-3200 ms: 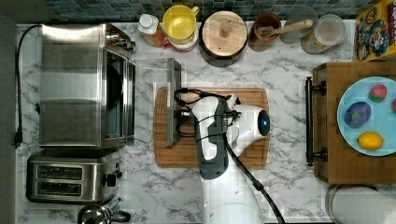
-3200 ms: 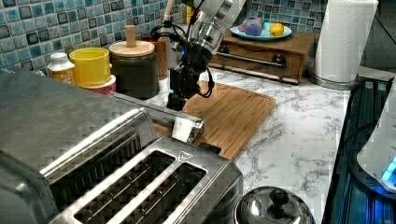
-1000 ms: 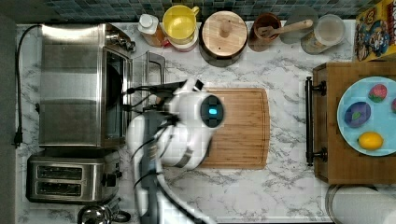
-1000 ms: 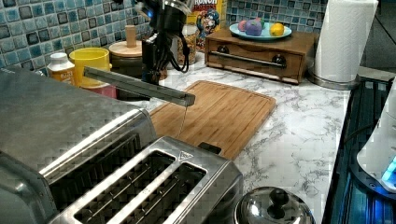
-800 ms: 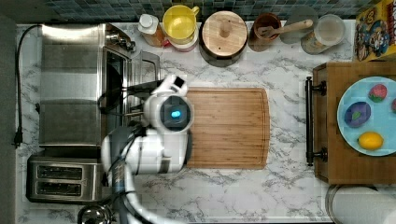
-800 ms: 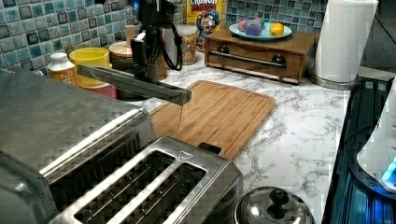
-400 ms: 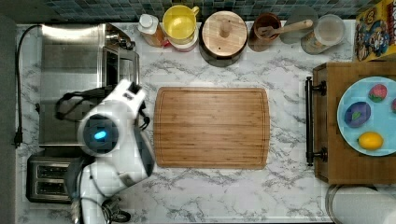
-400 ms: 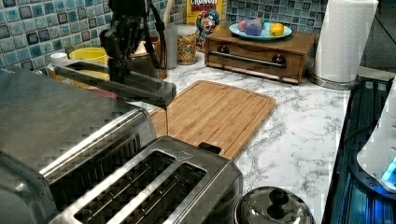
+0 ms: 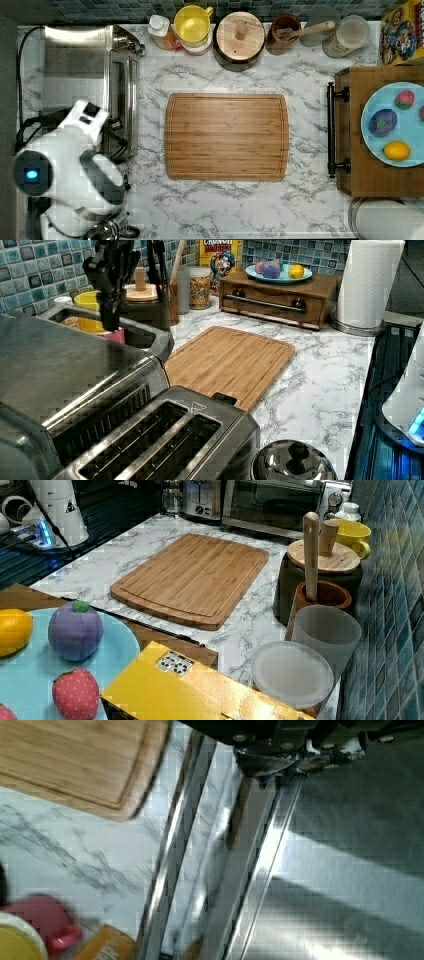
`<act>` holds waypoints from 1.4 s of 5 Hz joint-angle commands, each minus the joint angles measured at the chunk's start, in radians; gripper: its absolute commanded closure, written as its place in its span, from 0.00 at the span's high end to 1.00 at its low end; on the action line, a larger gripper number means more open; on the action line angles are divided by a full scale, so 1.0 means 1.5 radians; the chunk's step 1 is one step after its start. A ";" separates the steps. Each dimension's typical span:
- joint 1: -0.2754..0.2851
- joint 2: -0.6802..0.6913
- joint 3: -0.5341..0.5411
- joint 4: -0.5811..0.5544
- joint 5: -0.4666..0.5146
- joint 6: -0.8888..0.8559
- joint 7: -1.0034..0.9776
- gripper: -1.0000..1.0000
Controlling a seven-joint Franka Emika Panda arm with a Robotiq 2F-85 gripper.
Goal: Close the oven.
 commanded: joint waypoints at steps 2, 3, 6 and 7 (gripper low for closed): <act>-0.027 -0.044 -0.024 0.116 -0.063 -0.084 0.246 0.00; -0.024 -0.044 -0.027 0.116 -0.063 -0.084 0.246 0.00; -0.019 -0.044 -0.031 0.116 -0.063 -0.084 0.246 0.00; -0.016 -0.044 -0.034 0.116 -0.063 -0.084 0.246 0.00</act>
